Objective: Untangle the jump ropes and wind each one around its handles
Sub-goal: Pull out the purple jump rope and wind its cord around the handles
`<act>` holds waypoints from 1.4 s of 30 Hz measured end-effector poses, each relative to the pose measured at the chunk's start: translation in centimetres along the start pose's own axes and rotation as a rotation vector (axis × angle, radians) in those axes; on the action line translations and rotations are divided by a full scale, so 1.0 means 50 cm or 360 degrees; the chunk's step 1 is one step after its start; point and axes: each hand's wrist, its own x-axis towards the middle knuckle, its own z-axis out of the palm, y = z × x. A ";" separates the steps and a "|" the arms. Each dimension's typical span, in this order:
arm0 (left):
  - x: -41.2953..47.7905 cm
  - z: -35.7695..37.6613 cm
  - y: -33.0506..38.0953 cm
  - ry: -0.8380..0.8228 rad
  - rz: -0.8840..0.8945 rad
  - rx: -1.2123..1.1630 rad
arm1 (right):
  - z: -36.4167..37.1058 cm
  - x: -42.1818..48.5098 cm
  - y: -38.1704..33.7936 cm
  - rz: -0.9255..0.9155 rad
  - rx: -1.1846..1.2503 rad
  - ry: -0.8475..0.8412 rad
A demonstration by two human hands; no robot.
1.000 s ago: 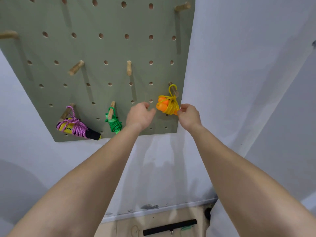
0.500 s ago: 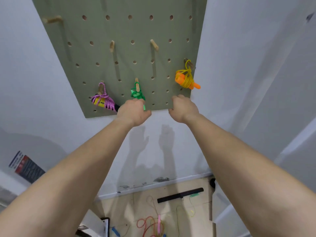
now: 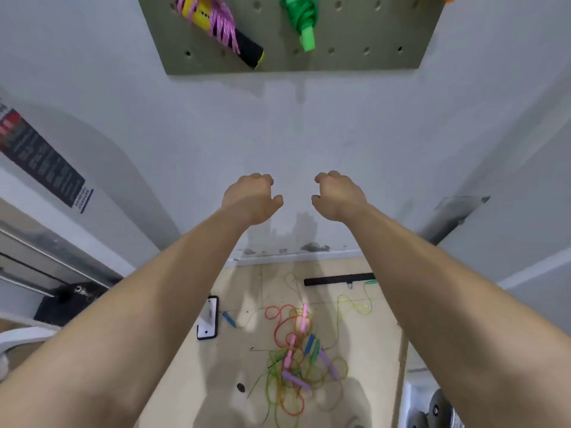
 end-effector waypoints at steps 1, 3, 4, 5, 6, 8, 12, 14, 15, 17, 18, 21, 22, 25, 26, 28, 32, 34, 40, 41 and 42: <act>0.001 0.059 -0.021 -0.0029 -0.0013 0.0002 | 0.059 0.007 0.008 -0.0009 0.0002 -0.0036; 0.003 0.174 -0.064 -0.0057 -0.0030 -0.0004 | 0.172 0.020 0.026 -0.0034 0.0006 -0.0073; 0.004 0.229 -0.083 -0.0079 -0.0048 -0.0002 | 0.226 0.026 0.035 -0.0043 0.0007 -0.0095; 0.006 0.289 -0.102 -0.0107 -0.0084 -0.0003 | 0.288 0.032 0.044 -0.0048 0.0009 -0.0127; 0.009 0.348 -0.119 -0.0127 -0.0117 -0.0003 | 0.348 0.039 0.054 -0.0055 0.0009 -0.0162; 0.013 0.467 -0.152 -0.0160 -0.0163 -0.0003 | 0.468 0.049 0.075 -0.0068 0.0009 -0.0230; 0.004 0.673 -0.201 -0.0197 -0.0193 -0.0044 | 0.681 0.050 0.117 -0.0083 0.0024 -0.0313; -0.006 0.765 -0.216 -0.0217 -0.0192 -0.0040 | 0.775 0.041 0.137 -0.0090 0.0036 -0.0345; -0.013 0.808 -0.222 -0.0229 -0.0187 -0.0035 | 0.818 0.035 0.146 -0.0090 0.0033 -0.0349; -0.032 0.887 -0.230 -0.0251 -0.0174 -0.0024 | 0.897 0.016 0.165 -0.0080 0.0023 -0.0365; -0.046 0.923 -0.233 -0.0251 -0.0167 -0.0016 | 0.934 0.006 0.175 -0.0076 0.0016 -0.0376; -0.096 1.007 -0.241 -0.0267 -0.0147 0.0017 | 1.016 -0.044 0.193 -0.0060 -0.0009 -0.0397; -0.120 1.026 -0.244 -0.0276 -0.0147 0.0025 | 1.034 -0.067 0.196 -0.0055 -0.0014 -0.0391; -0.212 1.055 -0.244 -0.0292 -0.0160 -0.0007 | 1.068 -0.159 0.198 -0.0011 0.0049 -0.0364; -0.247 1.058 -0.241 -0.0293 -0.0168 -0.0039 | 1.076 -0.194 0.196 -0.0012 0.0067 -0.0370; -0.324 1.070 -0.238 -0.0306 -0.0174 -0.0071 | 1.097 -0.270 0.191 -0.0033 0.0083 -0.0398; -0.446 1.124 -0.248 -0.0375 -0.0190 -0.0076 | 1.153 -0.384 0.185 -0.0094 0.0049 -0.0438; -0.485 1.164 -0.256 -0.0419 -0.0211 -0.0100 | 1.190 -0.413 0.183 -0.0115 0.0055 -0.0496; -0.533 1.310 -0.268 -0.0631 -0.0315 -0.0215 | 1.332 -0.441 0.214 -0.0085 0.0158 -0.0642; -0.532 1.338 -0.270 -0.0664 -0.0338 -0.0236 | 1.362 -0.437 0.227 -0.0048 0.0150 -0.0661; -0.529 1.365 -0.273 -0.0696 -0.0350 -0.0263 | 1.394 -0.432 0.241 0.0013 0.0140 -0.0694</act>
